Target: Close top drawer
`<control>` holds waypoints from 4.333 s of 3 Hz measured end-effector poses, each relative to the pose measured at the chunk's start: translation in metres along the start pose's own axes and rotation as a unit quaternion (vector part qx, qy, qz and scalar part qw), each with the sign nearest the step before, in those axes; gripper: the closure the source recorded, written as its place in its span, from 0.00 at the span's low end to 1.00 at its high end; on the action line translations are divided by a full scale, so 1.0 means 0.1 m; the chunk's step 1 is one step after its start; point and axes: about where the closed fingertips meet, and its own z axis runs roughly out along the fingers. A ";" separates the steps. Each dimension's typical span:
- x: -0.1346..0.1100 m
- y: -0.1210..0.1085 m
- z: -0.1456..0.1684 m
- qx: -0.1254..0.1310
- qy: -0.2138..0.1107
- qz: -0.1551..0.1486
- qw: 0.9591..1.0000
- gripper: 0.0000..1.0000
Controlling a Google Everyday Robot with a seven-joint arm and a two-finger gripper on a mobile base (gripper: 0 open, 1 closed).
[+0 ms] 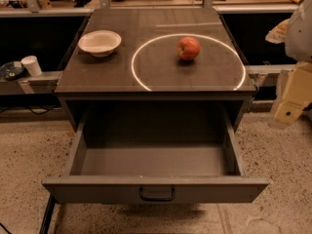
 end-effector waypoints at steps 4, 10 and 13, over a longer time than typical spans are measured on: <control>0.97 0.61 1.73 -0.061 0.019 0.096 0.993 0.16; 0.48 1.54 2.34 -0.068 -0.005 0.012 0.998 1.00; 0.46 1.74 2.99 -0.089 0.001 -0.018 0.996 1.00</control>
Offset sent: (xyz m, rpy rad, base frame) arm 0.0128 -0.0573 -0.1644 0.0447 0.1022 -0.2059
